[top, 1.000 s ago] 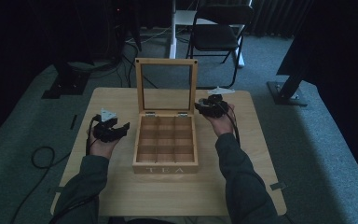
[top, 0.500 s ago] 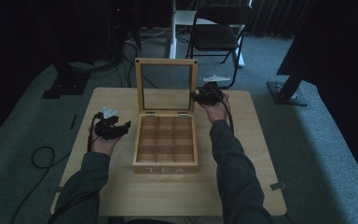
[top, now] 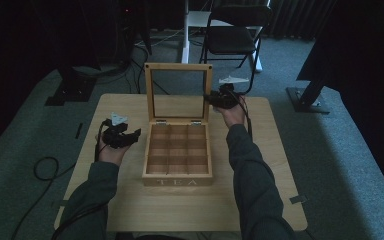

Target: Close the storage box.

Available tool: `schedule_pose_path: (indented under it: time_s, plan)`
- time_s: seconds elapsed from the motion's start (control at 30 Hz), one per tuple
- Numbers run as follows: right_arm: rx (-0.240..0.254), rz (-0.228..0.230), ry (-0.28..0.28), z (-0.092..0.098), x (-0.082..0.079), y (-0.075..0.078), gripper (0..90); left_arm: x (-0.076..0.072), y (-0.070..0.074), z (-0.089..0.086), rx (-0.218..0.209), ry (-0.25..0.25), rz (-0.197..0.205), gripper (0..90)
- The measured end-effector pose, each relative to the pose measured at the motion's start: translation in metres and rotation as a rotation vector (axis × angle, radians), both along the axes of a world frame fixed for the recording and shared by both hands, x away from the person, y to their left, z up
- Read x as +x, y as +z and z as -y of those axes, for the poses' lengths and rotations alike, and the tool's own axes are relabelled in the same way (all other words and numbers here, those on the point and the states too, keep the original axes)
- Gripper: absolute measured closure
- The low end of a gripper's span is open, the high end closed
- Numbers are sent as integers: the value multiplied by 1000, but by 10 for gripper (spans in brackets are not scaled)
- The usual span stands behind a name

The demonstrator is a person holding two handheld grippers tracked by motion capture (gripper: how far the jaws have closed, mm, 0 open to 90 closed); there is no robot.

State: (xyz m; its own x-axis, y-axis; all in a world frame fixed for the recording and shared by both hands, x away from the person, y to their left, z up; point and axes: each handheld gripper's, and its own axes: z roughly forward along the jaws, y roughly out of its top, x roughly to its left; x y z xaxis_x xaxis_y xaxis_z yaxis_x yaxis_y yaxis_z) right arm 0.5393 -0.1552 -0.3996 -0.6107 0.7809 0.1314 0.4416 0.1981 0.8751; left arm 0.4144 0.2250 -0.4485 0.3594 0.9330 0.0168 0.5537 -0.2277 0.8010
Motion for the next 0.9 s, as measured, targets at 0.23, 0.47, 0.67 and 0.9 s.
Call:
schedule_pose_path:
  time_s: [0.23,0.47,0.67,0.9]
  plan:
    - [1,56,9,3,-16,1,634,8,6,5,-7,2,9,414]
    - [2,126,29,5,-37,6,637,17,18,12,-34,0,29,415]
    - [-29,173,47,1,-55,12,639,19,29,20,-67,-12,57,485]
    - [-52,185,51,1,-64,12,639,18,40,26,-75,-31,82,634]
